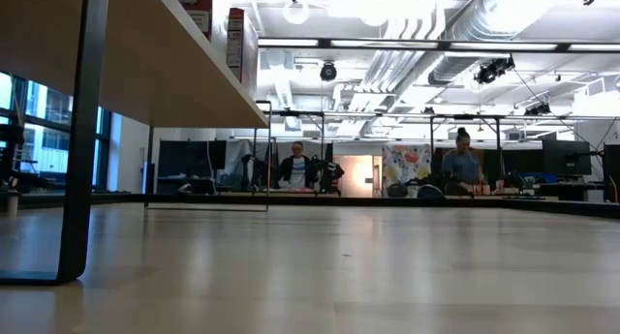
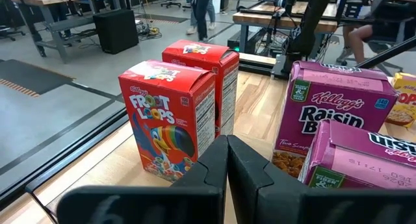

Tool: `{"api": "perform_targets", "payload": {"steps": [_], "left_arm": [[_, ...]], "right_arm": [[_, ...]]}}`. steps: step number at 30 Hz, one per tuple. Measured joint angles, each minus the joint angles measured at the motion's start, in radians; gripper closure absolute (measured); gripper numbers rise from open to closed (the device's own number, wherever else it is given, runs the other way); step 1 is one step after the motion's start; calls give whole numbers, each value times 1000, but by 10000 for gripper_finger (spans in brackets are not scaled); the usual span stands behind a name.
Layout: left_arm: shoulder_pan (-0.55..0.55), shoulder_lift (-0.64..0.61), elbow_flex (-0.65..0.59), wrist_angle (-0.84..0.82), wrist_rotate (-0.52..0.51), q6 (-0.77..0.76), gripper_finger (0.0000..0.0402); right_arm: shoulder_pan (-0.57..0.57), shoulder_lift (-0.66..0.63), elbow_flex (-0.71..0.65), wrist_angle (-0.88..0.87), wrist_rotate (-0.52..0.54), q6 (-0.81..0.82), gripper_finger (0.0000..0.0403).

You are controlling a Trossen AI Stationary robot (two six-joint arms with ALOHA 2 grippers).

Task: Stack cereal on shelf
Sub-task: Put the top yellow cereal box on the shelf

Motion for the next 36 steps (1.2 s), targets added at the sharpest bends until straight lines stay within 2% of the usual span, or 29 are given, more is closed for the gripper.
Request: {"api": "perform_targets", "payload": {"steps": [6,14,18,27,36], "left_arm": [[0,0,0,0,0,0,401],[0,0,0,0,0,0,401],[0,0,0,0,0,0,401],[0,0,0,0,0,0,402],[0,0,0,0,0,0,401]], "right_arm": [[-9,0,0,31,-23,8,300],[-24,14,0,55,-24,17,245],[-33,44,0,70,-65,17,230],[-41,57,0,92,-85,15,226],[-41,18,0,72,-79,-10,226]]}}
